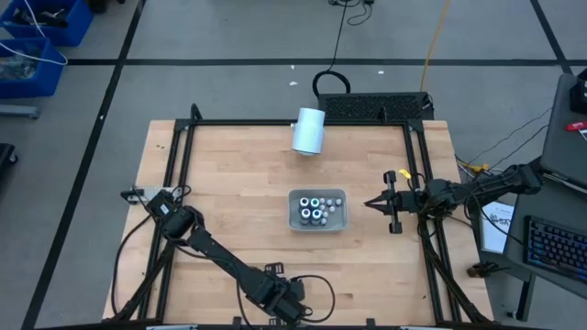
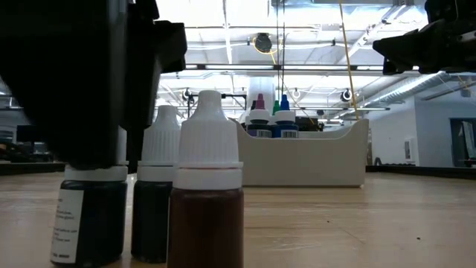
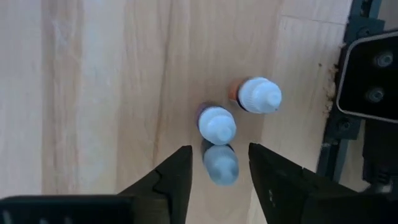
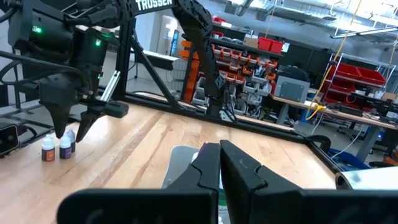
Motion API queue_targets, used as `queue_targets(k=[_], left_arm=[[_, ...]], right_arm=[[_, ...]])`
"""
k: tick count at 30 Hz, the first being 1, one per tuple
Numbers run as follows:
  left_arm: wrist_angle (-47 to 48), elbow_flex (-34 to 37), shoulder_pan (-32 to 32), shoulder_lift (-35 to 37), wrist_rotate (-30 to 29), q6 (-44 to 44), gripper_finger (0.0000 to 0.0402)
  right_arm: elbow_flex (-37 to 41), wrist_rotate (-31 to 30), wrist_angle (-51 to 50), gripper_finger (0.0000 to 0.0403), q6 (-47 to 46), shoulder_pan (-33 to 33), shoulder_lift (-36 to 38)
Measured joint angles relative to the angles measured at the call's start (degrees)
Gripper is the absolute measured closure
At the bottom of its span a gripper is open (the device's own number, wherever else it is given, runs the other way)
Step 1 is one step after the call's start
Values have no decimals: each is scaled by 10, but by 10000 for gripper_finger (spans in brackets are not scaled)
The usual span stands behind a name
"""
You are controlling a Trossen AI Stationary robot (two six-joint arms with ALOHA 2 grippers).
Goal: Pick & Place food coloring
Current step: Put the small black food coloring bottle into the gray bin
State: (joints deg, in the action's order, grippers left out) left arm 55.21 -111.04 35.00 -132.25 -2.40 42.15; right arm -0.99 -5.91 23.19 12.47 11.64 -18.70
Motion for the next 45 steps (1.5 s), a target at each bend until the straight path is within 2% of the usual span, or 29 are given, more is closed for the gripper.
queue_targets(k=[4,13,31,38,45], left_arm=[[0,0,0,0,-16,4,253],[-1,0,2,1,1,1,297],[2,0,5,1,2,-66,301],[2,0,5,1,-6,-71,346],[13,-1,5,1,6,-77,346]], right_arm=[[0,0,0,399,-4,0,0],[0,0,-3,399,-13,0,0],[0,0,-22,399,-13,0,0],[0,0,-17,399,-17,0,0],[0,0,-17,399,-28,0,0]])
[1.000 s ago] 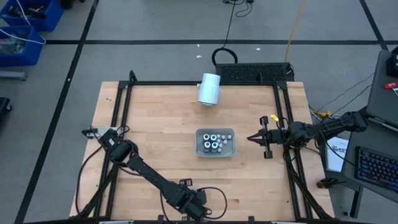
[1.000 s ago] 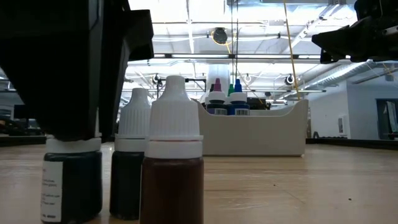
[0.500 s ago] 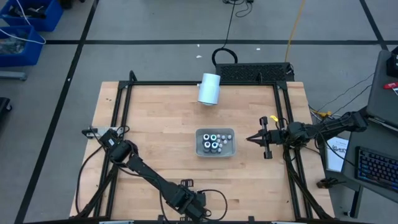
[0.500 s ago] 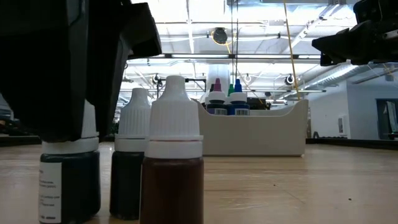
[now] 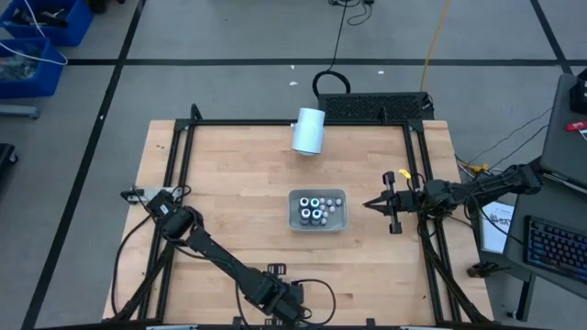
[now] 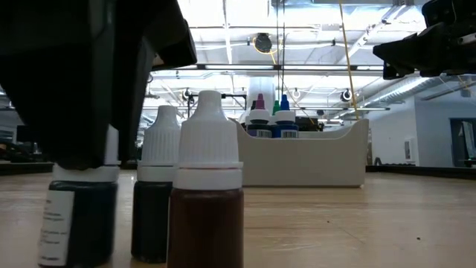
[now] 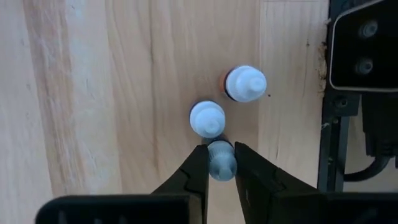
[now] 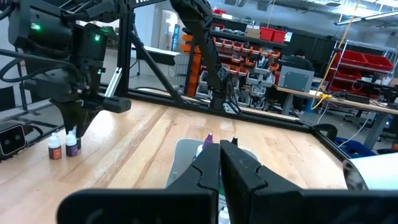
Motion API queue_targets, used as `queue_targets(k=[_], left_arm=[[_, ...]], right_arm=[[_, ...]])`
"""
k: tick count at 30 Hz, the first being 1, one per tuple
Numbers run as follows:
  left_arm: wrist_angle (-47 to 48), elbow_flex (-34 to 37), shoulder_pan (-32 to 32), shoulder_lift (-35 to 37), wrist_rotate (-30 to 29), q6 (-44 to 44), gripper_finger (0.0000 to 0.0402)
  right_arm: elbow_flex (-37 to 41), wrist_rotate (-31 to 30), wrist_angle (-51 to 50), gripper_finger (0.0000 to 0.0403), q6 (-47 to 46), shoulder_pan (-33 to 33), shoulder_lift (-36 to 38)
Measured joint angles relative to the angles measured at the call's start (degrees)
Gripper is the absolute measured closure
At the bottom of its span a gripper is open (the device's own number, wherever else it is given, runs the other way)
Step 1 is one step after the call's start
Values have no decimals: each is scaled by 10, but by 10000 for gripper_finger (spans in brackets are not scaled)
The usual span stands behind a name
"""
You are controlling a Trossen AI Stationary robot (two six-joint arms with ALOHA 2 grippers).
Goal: Pick & Place food coloring
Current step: Put the small black food coloring bottle into the gray bin
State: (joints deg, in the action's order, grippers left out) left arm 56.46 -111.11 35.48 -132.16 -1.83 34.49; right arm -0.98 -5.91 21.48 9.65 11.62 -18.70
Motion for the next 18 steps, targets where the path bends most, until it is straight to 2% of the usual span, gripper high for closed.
queue_targets(k=[5,10,15,18], left_arm=[[29,0,-2,9,21,-24,346],[59,0,-13,54,19,-23,346],[82,0,-55,120,-29,6,346],[82,-2,-89,147,-60,-20,346]], right_arm=[[0,0,0,399,0,0,0],[0,0,1,399,1,0,0],[0,0,1,399,1,0,0],[0,0,0,399,0,0,0]])
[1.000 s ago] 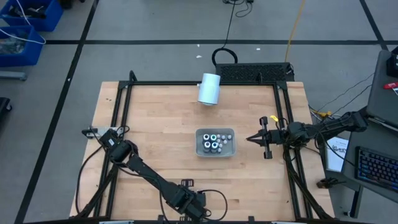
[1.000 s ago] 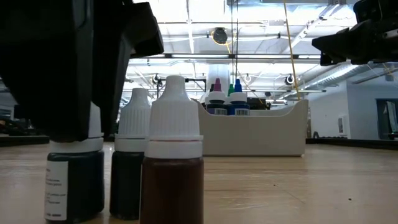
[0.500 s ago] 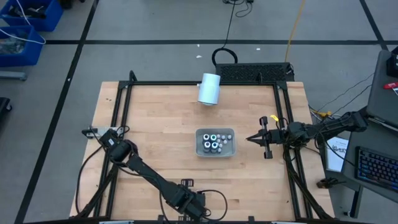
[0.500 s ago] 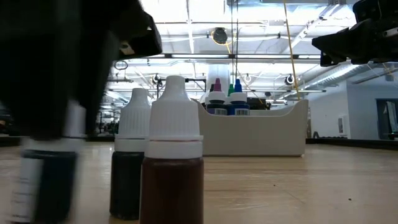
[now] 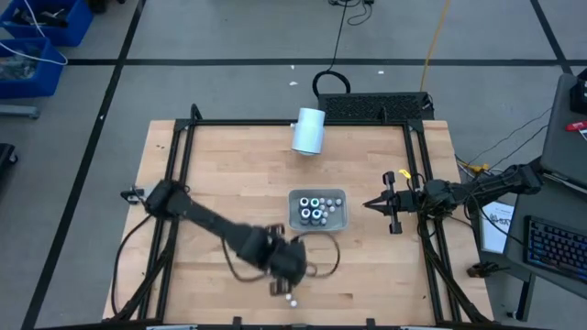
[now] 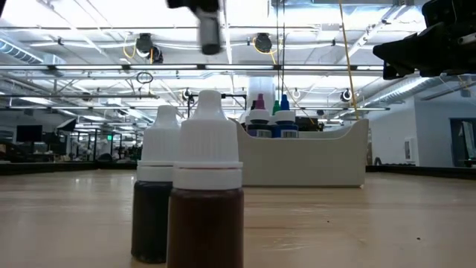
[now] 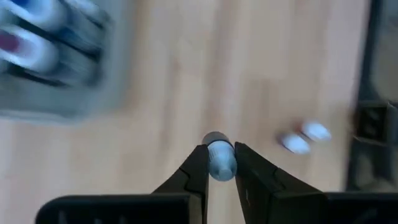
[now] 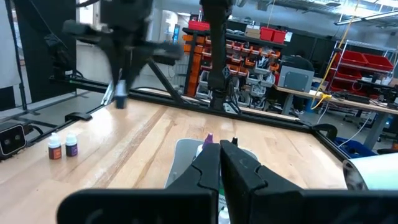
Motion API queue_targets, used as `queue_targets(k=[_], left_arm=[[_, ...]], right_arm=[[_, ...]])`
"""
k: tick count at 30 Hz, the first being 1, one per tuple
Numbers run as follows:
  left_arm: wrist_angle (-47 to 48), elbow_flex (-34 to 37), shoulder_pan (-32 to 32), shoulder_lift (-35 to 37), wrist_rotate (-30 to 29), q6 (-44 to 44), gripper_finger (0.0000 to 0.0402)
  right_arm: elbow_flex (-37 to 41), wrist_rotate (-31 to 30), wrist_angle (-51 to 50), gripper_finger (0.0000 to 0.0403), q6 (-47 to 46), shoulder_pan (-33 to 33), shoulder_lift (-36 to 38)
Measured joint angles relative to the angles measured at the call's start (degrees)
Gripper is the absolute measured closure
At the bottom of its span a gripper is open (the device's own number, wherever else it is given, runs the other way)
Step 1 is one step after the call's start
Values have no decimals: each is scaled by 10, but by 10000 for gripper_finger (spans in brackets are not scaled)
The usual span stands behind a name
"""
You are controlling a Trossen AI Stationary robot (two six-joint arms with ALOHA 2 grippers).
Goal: Pick & Place food coloring
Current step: Put the small black food coloring bottle into the gray bin
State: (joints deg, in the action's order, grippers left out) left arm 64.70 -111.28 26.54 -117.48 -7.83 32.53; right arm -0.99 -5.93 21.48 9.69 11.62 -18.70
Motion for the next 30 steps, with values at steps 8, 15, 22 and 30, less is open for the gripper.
queue_targets(k=[8,15,22,30], left_arm=[[-98,-64,-83,6,-54,-174,346],[-163,-84,-165,4,-16,-243,346],[-242,-83,-226,-28,29,-237,346],[-233,-83,-264,-71,64,-255,346]], right_arm=[[0,-3,5,399,10,0,0],[0,-10,20,399,31,0,0],[0,-42,41,399,31,0,0],[0,-83,39,399,25,0,-6]])
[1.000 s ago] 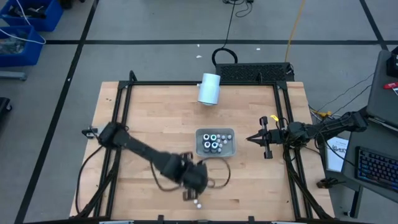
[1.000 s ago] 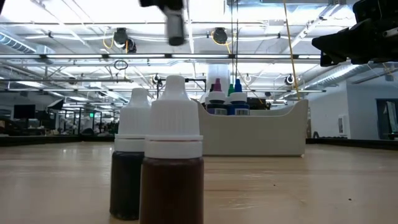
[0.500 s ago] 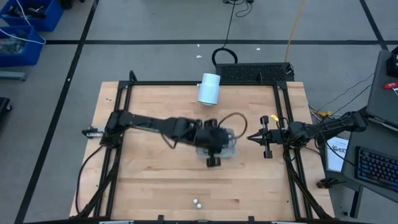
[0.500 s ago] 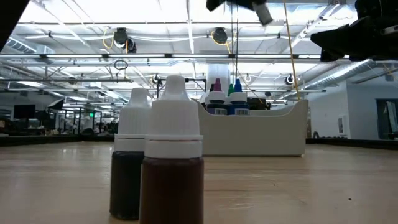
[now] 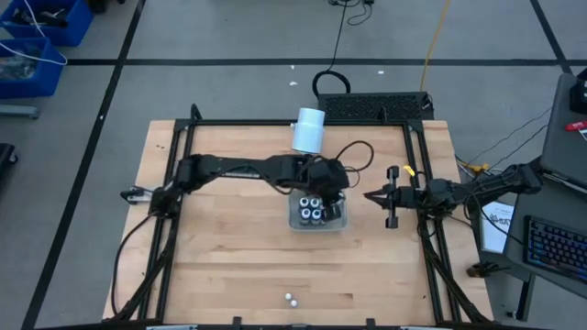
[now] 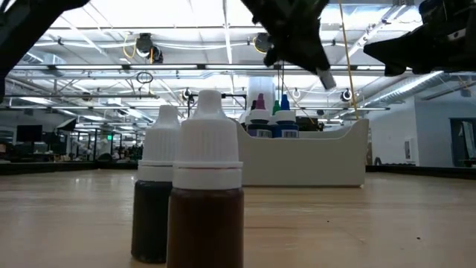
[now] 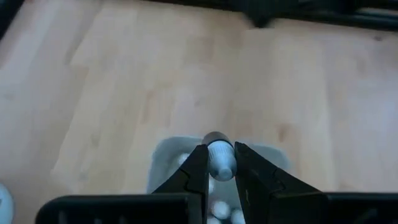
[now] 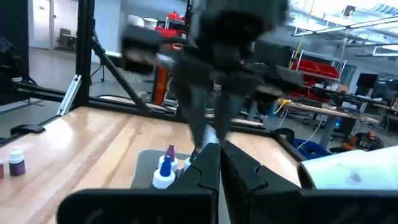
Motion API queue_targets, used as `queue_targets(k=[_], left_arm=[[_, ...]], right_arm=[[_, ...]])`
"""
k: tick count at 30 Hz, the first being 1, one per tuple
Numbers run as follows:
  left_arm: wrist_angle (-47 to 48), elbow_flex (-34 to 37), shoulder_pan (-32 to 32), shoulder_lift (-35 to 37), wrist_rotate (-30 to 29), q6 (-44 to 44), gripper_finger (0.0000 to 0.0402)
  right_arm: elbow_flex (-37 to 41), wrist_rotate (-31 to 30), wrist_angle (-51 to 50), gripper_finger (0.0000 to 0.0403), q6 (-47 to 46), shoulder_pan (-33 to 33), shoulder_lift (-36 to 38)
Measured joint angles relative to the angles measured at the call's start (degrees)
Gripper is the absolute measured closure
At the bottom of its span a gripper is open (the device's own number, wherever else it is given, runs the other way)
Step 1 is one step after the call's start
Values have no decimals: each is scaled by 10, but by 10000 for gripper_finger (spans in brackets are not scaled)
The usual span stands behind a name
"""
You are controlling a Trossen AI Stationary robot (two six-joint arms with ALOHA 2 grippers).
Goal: Pick & Place food coloring
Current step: Put the small black food coloring bottle into the gray bin
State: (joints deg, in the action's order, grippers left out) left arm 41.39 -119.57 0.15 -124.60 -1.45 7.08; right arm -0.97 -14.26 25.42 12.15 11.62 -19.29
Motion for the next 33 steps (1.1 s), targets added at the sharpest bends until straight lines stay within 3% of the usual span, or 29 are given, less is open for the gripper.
queue_targets(k=[21,33], left_arm=[[19,-1,-6,-75,-16,-94,346],[16,0,-10,-100,-38,-100,346]], right_arm=[[0,8,-8,399,-25,0,-27],[0,8,-8,399,-25,0,-30]])
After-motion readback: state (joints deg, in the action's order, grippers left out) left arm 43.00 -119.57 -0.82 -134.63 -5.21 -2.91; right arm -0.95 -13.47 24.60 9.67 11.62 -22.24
